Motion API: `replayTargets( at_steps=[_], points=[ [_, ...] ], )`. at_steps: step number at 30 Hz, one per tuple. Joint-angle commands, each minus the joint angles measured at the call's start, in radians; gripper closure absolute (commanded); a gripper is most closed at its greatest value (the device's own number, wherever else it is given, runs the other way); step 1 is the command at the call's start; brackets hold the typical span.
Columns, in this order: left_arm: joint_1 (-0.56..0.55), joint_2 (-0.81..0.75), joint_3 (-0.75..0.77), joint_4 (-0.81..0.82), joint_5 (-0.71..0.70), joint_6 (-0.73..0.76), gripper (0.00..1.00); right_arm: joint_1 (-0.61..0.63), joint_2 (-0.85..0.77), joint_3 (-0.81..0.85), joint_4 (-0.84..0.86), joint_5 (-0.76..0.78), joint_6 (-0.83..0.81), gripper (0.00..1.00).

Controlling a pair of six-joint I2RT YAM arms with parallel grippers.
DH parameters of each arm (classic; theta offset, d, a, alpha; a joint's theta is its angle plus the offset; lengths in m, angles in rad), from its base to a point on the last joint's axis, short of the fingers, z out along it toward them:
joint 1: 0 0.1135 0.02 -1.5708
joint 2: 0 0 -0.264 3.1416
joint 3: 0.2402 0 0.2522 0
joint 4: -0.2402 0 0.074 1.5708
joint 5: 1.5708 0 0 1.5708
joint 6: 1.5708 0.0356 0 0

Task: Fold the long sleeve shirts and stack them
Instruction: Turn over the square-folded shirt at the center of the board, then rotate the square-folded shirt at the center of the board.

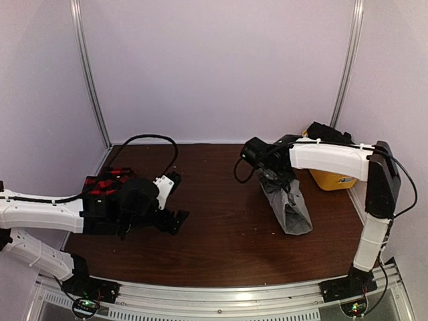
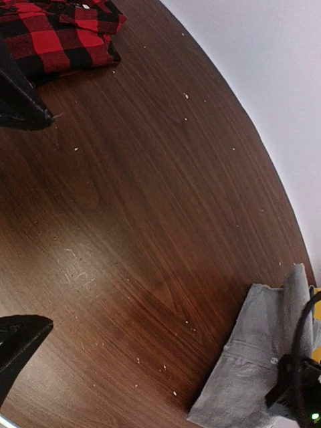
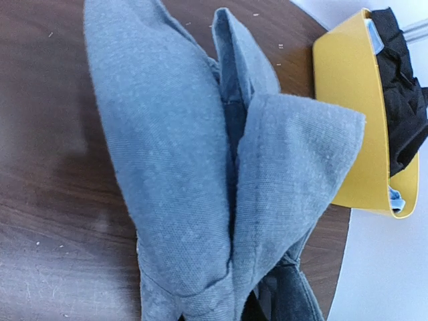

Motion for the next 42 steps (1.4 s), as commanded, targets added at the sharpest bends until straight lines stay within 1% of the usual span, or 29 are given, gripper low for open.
replayTargets(
  at_steps=[1,2,4,9,13,15,18,22,25,28,30,33,37,40,42],
  points=[
    [0.022,0.003,0.046,-0.056,-0.043,-0.045,0.02,0.138,0.112,0.075,-0.120,0.115,0.171,0.93],
    [0.027,0.001,0.049,-0.069,-0.051,-0.052,0.02,0.173,0.143,0.095,-0.139,0.112,0.193,0.91],
    [0.034,-0.005,0.055,-0.097,-0.069,-0.068,0.02,0.235,0.195,0.142,-0.162,0.101,0.233,0.82],
    [0.046,-0.037,0.057,-0.153,-0.108,-0.100,0.03,0.368,0.303,0.246,-0.143,0.041,0.269,0.54],
    [0.053,-0.073,0.057,-0.178,-0.130,-0.107,0.02,0.429,0.372,0.305,-0.117,-0.020,0.268,0.39],
    [0.055,-0.088,0.054,-0.184,-0.138,-0.102,0.02,0.447,0.365,0.300,-0.067,-0.077,0.241,0.35],
    [0.060,-0.100,0.053,-0.188,-0.147,-0.087,0.02,0.453,0.294,0.232,0.061,-0.174,0.198,0.32],
    [0.063,-0.098,0.052,-0.175,-0.147,-0.081,0.02,0.441,0.148,0.129,0.161,-0.190,0.170,0.30],
    [0.065,-0.089,0.043,-0.133,-0.102,-0.085,0.02,0.380,0.014,0.012,0.229,-0.204,0.156,0.29],
    [0.065,-0.066,0.035,-0.064,-0.021,-0.093,0.02,0.272,-0.122,-0.138,0.314,-0.246,0.143,0.28],
    [0.064,-0.043,0.032,-0.015,0.025,-0.110,0.02,0.187,-0.204,-0.263,0.383,-0.299,0.128,0.26],
    [0.065,-0.005,0.034,0.053,0.108,-0.132,0.02,0.035,-0.317,-0.410,0.502,-0.433,0.103,0.23],
    [0.064,0.064,0.048,0.136,0.203,-0.169,0.02,-0.114,-0.371,-0.540,0.619,-0.539,0.079,0.21],
    [0.064,0.126,0.053,0.225,0.296,-0.204,0.02,-0.204,-0.365,-0.608,0.695,-0.620,0.069,0.22],
    [0.064,0.177,0.069,0.257,0.326,-0.233,0.02,-0.244,-0.350,-0.644,0.742,-0.656,0.069,0.23]
  ],
)
